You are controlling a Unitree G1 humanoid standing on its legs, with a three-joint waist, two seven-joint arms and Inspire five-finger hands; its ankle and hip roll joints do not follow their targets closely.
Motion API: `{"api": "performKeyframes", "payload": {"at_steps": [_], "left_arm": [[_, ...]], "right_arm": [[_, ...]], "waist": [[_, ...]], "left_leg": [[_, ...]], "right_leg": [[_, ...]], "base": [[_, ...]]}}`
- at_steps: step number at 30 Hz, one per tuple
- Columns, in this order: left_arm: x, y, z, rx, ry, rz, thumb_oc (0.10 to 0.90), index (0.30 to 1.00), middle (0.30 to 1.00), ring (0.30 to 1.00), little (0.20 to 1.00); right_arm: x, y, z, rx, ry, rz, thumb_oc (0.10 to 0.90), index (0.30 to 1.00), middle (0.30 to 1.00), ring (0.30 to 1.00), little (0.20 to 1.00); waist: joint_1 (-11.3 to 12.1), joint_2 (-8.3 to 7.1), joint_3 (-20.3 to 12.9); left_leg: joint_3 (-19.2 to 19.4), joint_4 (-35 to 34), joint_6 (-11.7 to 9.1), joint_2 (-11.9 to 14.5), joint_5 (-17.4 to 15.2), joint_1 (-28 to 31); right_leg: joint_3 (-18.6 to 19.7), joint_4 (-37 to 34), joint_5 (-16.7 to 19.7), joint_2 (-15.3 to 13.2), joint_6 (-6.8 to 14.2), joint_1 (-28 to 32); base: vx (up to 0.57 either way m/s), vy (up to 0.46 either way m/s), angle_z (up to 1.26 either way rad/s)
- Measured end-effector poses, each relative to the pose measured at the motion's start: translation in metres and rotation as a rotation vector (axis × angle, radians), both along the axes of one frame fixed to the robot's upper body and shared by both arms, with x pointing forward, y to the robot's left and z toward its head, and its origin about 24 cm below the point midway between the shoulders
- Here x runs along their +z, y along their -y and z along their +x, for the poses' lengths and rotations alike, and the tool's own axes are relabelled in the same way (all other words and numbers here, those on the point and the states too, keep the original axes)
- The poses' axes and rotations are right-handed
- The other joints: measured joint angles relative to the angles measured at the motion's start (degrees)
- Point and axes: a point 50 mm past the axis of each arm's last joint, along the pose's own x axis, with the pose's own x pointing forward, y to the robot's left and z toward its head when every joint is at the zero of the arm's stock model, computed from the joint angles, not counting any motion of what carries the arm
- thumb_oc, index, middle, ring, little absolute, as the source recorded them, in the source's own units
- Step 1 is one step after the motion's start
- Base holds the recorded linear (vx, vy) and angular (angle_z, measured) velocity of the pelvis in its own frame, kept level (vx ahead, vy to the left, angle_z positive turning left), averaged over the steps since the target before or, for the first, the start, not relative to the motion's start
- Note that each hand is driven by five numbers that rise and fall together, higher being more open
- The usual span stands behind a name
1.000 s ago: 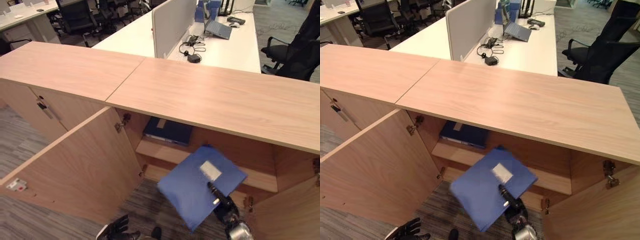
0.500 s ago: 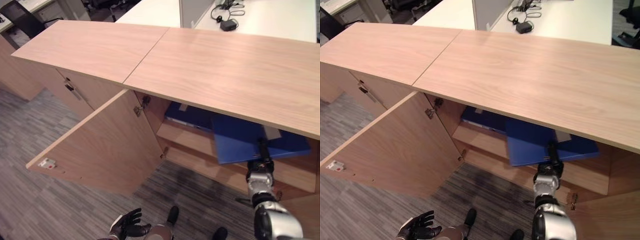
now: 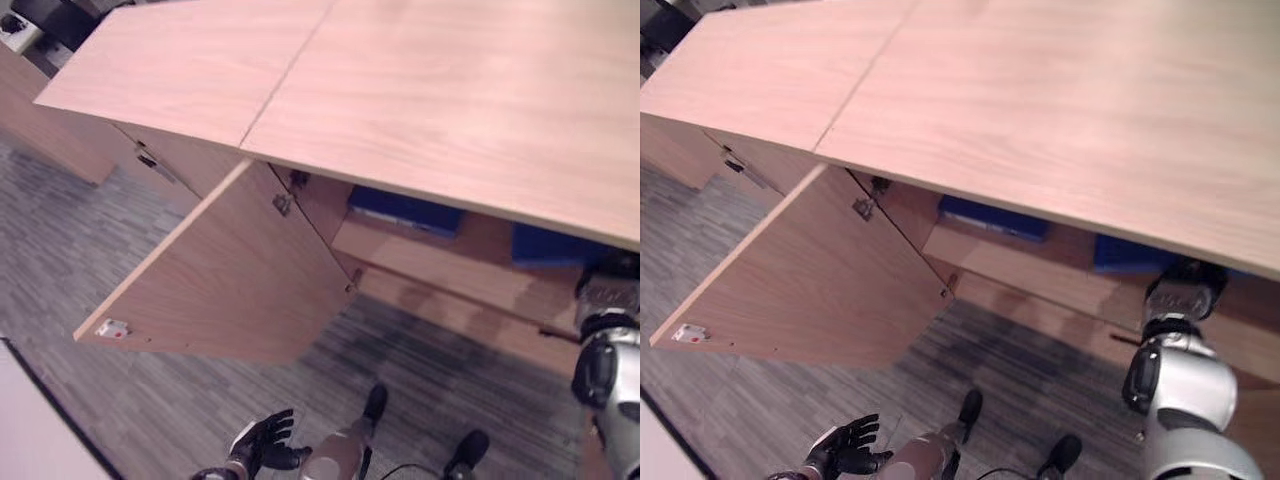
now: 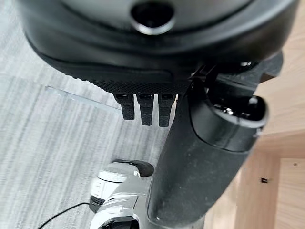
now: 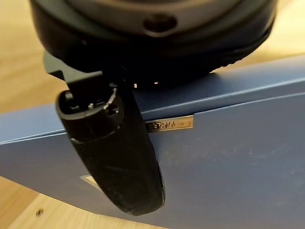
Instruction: Put the empty folder in the office cabinet
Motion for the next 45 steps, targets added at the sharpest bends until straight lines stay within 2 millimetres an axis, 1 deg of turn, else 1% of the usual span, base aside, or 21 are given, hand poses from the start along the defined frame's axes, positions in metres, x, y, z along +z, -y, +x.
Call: {"api": "performKeyframes", "payload": {"at_steps": [1, 3, 6, 8, 9, 10, 12, 13, 14, 15, 16, 17, 18, 19, 20, 23, 28, 32, 37, 40, 45], "left_arm": [[0.000, 0.001, 0.000, -0.004, 0.001, -0.002, 0.800, 0.900, 0.900, 0.900, 0.900], [0.001, 0.002, 0.001, -0.010, 0.005, -0.004, 0.800, 0.900, 0.900, 0.900, 0.900], [0.003, 0.004, 0.007, -0.024, 0.027, -0.007, 0.800, 0.900, 0.900, 0.900, 0.900], [0.004, 0.003, 0.007, -0.026, 0.034, -0.007, 0.800, 0.900, 0.900, 0.900, 0.900], [0.005, 0.003, 0.008, -0.017, 0.040, -0.020, 0.800, 0.900, 0.900, 0.900, 0.900], [0.006, 0.003, 0.010, -0.015, 0.050, -0.025, 0.800, 0.900, 0.900, 0.900, 0.900], [0.010, 0.003, 0.015, 0.007, 0.077, -0.046, 0.800, 0.900, 0.900, 0.900, 0.900], [0.012, 0.002, 0.019, 0.008, 0.097, -0.046, 0.800, 0.900, 0.900, 0.900, 0.900], [0.015, 0.002, 0.027, 0.014, 0.115, -0.056, 0.800, 0.900, 0.900, 0.900, 0.900], [0.020, 0.002, 0.039, 0.005, 0.150, -0.055, 0.800, 0.900, 0.900, 0.900, 0.900], [0.021, 0.002, 0.043, 0.003, 0.160, -0.054, 0.800, 0.900, 0.900, 0.900, 0.900], [0.023, 0.001, 0.045, 0.001, 0.166, -0.049, 0.800, 0.900, 0.900, 0.900, 0.900], [0.025, 0.003, 0.052, -0.014, 0.180, -0.049, 0.800, 0.900, 0.900, 0.900, 0.900], [0.027, 0.004, 0.054, -0.019, 0.189, -0.052, 0.800, 0.900, 0.900, 0.900, 0.900], [0.030, 0.006, 0.058, -0.017, 0.208, -0.065, 0.800, 0.900, 0.900, 0.900, 0.900], [0.031, 0.010, 0.059, -0.004, 0.217, -0.082, 0.800, 0.900, 0.900, 0.900, 0.900], [0.031, 0.011, 0.058, -0.010, 0.210, -0.084, 0.800, 0.900, 0.900, 0.900, 0.900], [0.036, 0.016, 0.063, -0.013, 0.241, -0.104, 0.800, 0.900, 0.900, 0.900, 0.900], [0.036, 0.015, 0.063, 0.010, 0.240, -0.116, 0.800, 0.900, 0.900, 0.900, 0.900], [0.036, 0.015, 0.063, 0.011, 0.238, -0.116, 0.800, 0.900, 0.900, 0.900, 0.900], [0.035, 0.015, 0.063, 0.011, 0.236, -0.114, 0.800, 0.900, 0.900, 0.900, 0.900]], "right_arm": [[0.008, -0.002, 0.004, 0.009, 0.016, -0.007, 0.400, 0.300, 0.300, 0.300, 0.300], [0.014, -0.003, 0.007, 0.016, 0.024, -0.022, 0.400, 0.300, 0.300, 0.300, 0.300], [0.033, 0.004, 0.006, -0.005, 0.044, -0.033, 0.400, 0.300, 0.300, 0.300, 0.300], [0.044, -0.001, 0.013, 0.008, 0.051, -0.038, 0.400, 0.300, 0.300, 0.300, 0.300], [0.056, -0.005, 0.018, 0.024, 0.068, -0.056, 0.400, 0.300, 0.300, 0.300, 0.300], [0.062, -0.007, 0.020, 0.029, 0.076, -0.067, 0.400, 0.300, 0.300, 0.300, 0.300], [0.074, -0.010, 0.024, 0.037, 0.087, -0.085, 0.400, 0.300, 0.300, 0.300, 0.300], [0.084, -0.013, 0.027, 0.044, 0.101, -0.094, 0.400, 0.300, 0.300, 0.300, 0.300], [0.093, -0.012, 0.027, 0.038, 0.123, -0.102, 0.400, 0.300, 0.300, 0.300, 0.300], [0.113, -0.014, 0.029, 0.036, 0.164, -0.107, 0.400, 0.300, 0.300, 0.300, 0.300], [0.120, -0.015, 0.029, 0.032, 0.181, -0.109, 0.400, 0.300, 0.300, 0.300, 0.300], [0.126, -0.020, 0.032, 0.036, 0.191, -0.105, 0.400, 0.300, 0.300, 0.300, 0.300], [0.131, -0.019, 0.031, 0.029, 0.198, -0.100, 0.400, 0.300, 0.300, 0.300, 0.300], [0.132, -0.018, 0.030, 0.023, 0.202, -0.102, 0.519, 0.479, 0.479, 0.479, 0.479], [0.138, -0.015, 0.028, 0.008, 0.211, -0.106, 0.800, 0.900, 0.900, 0.900, 0.900], [0.149, -0.017, 0.027, -0.010, 0.237, -0.110, 0.800, 0.900, 0.900, 0.900, 0.900], [0.151, -0.023, 0.031, 0.002, 0.233, -0.135, 0.800, 0.900, 0.900, 0.900, 0.900], [0.150, -0.029, 0.034, 0.014, 0.235, -0.142, 0.800, 0.900, 0.900, 0.900, 0.900], [0.146, -0.038, 0.040, 0.037, 0.226, -0.130, 0.800, 0.900, 0.900, 0.900, 0.900], [0.137, -0.040, 0.042, 0.047, 0.202, -0.123, 0.800, 0.900, 0.900, 0.900, 0.900], [0.131, -0.045, 0.045, 0.067, 0.166, -0.098, 0.800, 0.900, 0.900, 0.900, 0.900]], "waist": [[0.3, 0.00, 0.0], [0.5, 0.30, 0.2], [0.5, 1.23, 0.8], [0.5, 1.12, 1.0], [0.5, 1.15, 1.1], [0.5, 1.21, 1.5], [0.4, 1.23, 2.1], [0.4, 0.99, 2.6], [0.0, 0.98, 3.5], [-0.4, 0.92, 4.8], [-0.6, 0.93, 5.5], [-1.3, 0.49, 5.9], [-1.6, 0.03, 6.3], [-1.5, -0.01, 6.3], [-1.3, -0.06, 6.4], [-1.0, -0.17, 6.4], [-1.1, -0.16, 6.4], [-1.6, -0.18, 6.4], [-2.5, -0.20, 6.4], [-2.5, -0.19, 6.3], [-2.4, -0.44, 6.2]], "left_leg": [[0.9, 0.0, 0.0, 0.0, 0.0, -0.8], [1.0, 0.0, 0.0, 0.1, 0.0, -1.7], [1.3, 0.0, 0.1, -0.1, 0.2, -3.9], [2.5, 0.0, 0.1, -0.1, 0.2, -5.5], [3.4, 0.0, 0.1, -0.1, 0.2, -7.0], [4.0, 0.1, 0.2, -0.1, 0.3, -7.8], [4.7, 0.3, 0.4, -0.1, 0.4, -9.8], [5.1, 1.3, 0.4, -0.2, 0.4, -11.6], [5.2, 2.0, 0.4, -0.4, 0.4, -12.8], [5.2, 3.4, 0.4, -0.9, 0.4, -15.8], [5.2, 3.6, 0.4, -0.9, 0.4, -16.3], [5.1, 4.2, 0.4, -1.3, 0.4, -17.2], [5.0, 5.2, 0.5, -1.9, 0.3, -18.3], [5.0, 5.2, 0.6, -2.0, 0.2, -18.5], [4.6, 5.3, 0.7, -2.3, 0.1, -19.3], [4.8, 5.6, 1.0, -2.9, 0.5, -20.7], [4.6, 5.6, 0.7, -2.6, 0.9, -21.1], [4.3, 6.0, 0.7, -2.5, 0.9, -21.1], [3.8, 6.4, 0.7, -2.5, 0.9, -19.7], [3.3, 6.3, 0.7, -2.3, 0.9, -17.8], [2.2, 6.3, 0.6, -1.9, 1.0, -16.2]], "right_leg": [[0.5, 0.2, 0.9, 0.2, -0.6, -1.2], [0.8, 0.4, 0.8, 0.1, -0.5, -2.3], [1.1, 0.5, 1.1, -0.3, -0.5, -4.6], [2.3, 0.5, 1.2, -0.4, -0.5, -6.9], [3.6, 0.8, 1.5, -0.4, -0.4, -9.1], [3.9, 1.1, 1.7, -0.4, -0.5, -10.4], [5.2, 3.8, 1.1, -0.8, -0.4, -14.0], [5.8, 6.1, 0.3, -1.3, -0.5, -16.6], [6.6, 7.9, -0.4, -1.7, -0.5, -18.5], [7.1, 13.1, -2.6, -3.0, -0.6, -23.1], [7.6, 14.9, -3.3, -3.4, -0.7, -24.5], [8.0, 17.3, -4.3, -4.0, -0.6, -26.3], [8.4, 20.3, -5.7, -5.1, -0.8, -28.1], [8.4, 21.4, -6.1, -5.4, -0.8, -28.8], [8.6, 23.8, -7.2, -6.1, -0.7, -30.5], [9.7, 27.2, -8.6, -7.1, -0.7, -33.5], [9.9, 29.2, -8.9, -7.0, -1.7, -34.7], [9.7, 29.5, -8.9, -7.0, -1.9, -34.6], [9.2, 29.2, -8.9, -6.9, -1.9, -32.4], [8.3, 28.4, -8.8, -6.7, -2.1, -29.9], [7.0, 27.4, -8.5, -6.2, -2.1, -27.2]], "base": [[0.01, 0.010, -0.21], [0.06, -0.017, -0.13], [0.02, 0.014, -0.05], [0.00, 0.008, -0.29], [0.00, 0.000, -0.39], [0.01, -0.008, -0.39], [0.00, -0.007, -0.26], [0.00, 0.000, -0.17], [0.01, -0.004, -0.07], [0.00, 0.000, 0.00], [0.01, -0.004, 0.04], [0.03, -0.001, 0.09], [0.03, -0.006, 0.14], [0.04, -0.006, 0.18], [0.02, -0.006, 0.14], [0.03, 0.003, 0.04], [0.01, -0.001, 0.00], [0.00, -0.002, 0.01], [-0.01, -0.006, 0.04], [-0.01, -0.002, 0.06], [-0.01, -0.007, 0.08]]}}
